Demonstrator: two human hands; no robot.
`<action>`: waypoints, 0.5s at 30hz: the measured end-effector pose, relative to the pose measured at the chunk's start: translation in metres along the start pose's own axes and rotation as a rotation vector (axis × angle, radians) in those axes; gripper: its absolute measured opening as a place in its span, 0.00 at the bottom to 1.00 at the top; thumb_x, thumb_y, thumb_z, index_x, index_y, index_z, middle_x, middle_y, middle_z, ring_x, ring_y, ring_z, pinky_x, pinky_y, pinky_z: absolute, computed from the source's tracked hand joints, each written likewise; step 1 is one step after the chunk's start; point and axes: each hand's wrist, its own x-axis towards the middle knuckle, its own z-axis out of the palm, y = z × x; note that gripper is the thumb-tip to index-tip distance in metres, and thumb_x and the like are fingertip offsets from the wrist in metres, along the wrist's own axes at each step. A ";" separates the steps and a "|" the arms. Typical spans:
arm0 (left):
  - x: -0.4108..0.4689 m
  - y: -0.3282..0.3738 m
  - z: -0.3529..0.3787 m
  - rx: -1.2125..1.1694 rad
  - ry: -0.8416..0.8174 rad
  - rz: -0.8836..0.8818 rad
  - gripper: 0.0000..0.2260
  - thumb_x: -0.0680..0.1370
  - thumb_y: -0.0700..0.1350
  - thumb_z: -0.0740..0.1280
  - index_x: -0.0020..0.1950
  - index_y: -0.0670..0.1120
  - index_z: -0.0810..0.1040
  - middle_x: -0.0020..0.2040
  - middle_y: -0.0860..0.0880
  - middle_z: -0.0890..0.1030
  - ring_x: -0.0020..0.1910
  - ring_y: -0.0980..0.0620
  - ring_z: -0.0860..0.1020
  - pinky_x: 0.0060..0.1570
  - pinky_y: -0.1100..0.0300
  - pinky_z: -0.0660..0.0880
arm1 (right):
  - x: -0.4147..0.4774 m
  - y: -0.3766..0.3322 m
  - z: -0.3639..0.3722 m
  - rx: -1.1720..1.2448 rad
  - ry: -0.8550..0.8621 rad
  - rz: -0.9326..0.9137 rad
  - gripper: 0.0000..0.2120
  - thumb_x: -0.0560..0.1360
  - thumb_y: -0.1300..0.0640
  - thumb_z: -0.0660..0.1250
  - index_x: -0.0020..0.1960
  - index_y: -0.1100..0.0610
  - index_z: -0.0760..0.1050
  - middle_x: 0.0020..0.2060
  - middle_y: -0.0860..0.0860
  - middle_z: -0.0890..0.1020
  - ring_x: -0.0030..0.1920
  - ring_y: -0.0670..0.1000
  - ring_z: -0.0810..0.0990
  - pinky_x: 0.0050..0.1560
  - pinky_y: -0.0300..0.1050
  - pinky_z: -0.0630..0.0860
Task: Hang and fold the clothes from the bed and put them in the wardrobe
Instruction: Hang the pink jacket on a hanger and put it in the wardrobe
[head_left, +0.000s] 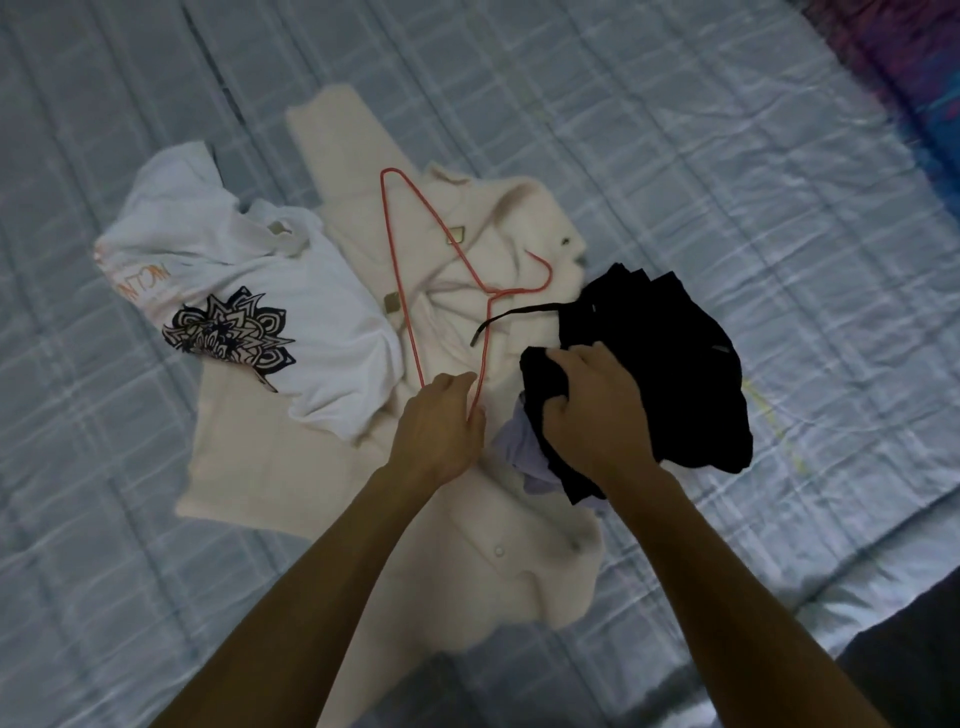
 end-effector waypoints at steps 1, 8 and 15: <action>0.009 -0.001 0.000 0.016 0.005 0.002 0.18 0.80 0.45 0.60 0.69 0.42 0.69 0.61 0.41 0.76 0.58 0.42 0.75 0.57 0.51 0.71 | 0.009 -0.004 0.004 0.038 0.002 -0.007 0.21 0.70 0.58 0.56 0.60 0.58 0.75 0.54 0.55 0.79 0.58 0.58 0.74 0.57 0.54 0.72; 0.082 -0.003 0.006 0.006 0.084 0.019 0.17 0.78 0.43 0.61 0.66 0.42 0.71 0.58 0.40 0.76 0.54 0.41 0.76 0.55 0.49 0.72 | 0.077 -0.012 0.038 0.173 -0.165 0.143 0.27 0.76 0.58 0.61 0.74 0.59 0.60 0.69 0.57 0.66 0.68 0.58 0.66 0.66 0.53 0.66; 0.137 -0.025 -0.010 0.135 0.280 -0.008 0.20 0.75 0.40 0.62 0.68 0.41 0.70 0.64 0.40 0.74 0.61 0.41 0.73 0.59 0.46 0.67 | 0.108 -0.028 0.067 0.123 -0.176 0.261 0.17 0.78 0.47 0.58 0.58 0.58 0.74 0.54 0.55 0.79 0.56 0.57 0.77 0.53 0.49 0.74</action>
